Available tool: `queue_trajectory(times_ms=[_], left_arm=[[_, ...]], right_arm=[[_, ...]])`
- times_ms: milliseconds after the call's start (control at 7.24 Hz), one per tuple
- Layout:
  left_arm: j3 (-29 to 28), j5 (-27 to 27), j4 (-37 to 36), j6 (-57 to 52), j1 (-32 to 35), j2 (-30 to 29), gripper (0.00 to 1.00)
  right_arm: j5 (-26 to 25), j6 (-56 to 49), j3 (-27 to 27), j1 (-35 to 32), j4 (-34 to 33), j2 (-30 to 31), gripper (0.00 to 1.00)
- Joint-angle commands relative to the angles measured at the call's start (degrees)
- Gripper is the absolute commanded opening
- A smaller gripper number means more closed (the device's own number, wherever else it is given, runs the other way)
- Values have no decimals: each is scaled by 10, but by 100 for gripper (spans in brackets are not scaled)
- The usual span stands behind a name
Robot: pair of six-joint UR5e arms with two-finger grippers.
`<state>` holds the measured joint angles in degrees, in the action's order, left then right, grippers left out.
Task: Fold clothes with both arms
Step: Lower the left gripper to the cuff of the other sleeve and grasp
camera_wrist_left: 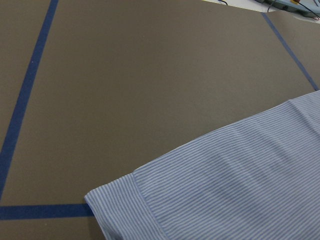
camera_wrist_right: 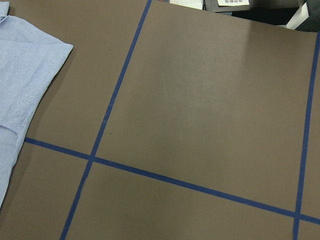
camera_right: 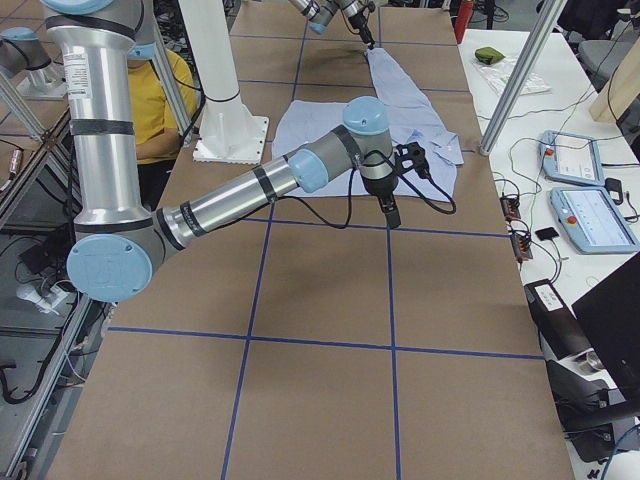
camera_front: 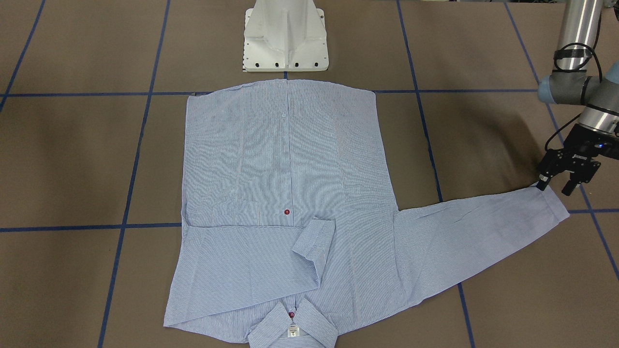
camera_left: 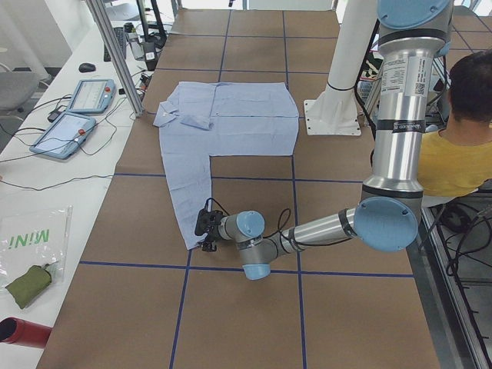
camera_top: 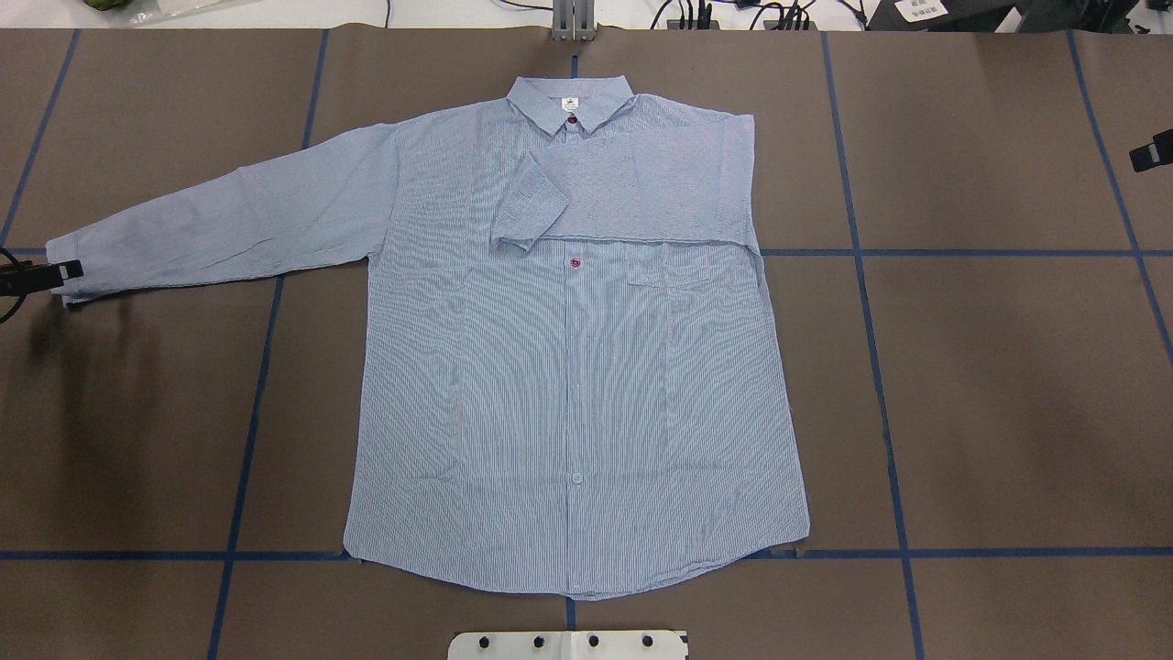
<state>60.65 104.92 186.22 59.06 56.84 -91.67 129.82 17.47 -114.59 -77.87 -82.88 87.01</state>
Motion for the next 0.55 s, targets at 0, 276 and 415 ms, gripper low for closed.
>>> queue_trajectory(times_ms=[0,276,415], left_arm=[[-1,-2,0,0,-8,0,87],[-1,-3,2,-1,-17,2,85],[0,-3,2,-1,-17,3,84]], right_arm=[[-1,-1,0,0,0,0,100],[-2,-1,1,0,0,0,100],[-2,-1,1,0,0,0,100]])
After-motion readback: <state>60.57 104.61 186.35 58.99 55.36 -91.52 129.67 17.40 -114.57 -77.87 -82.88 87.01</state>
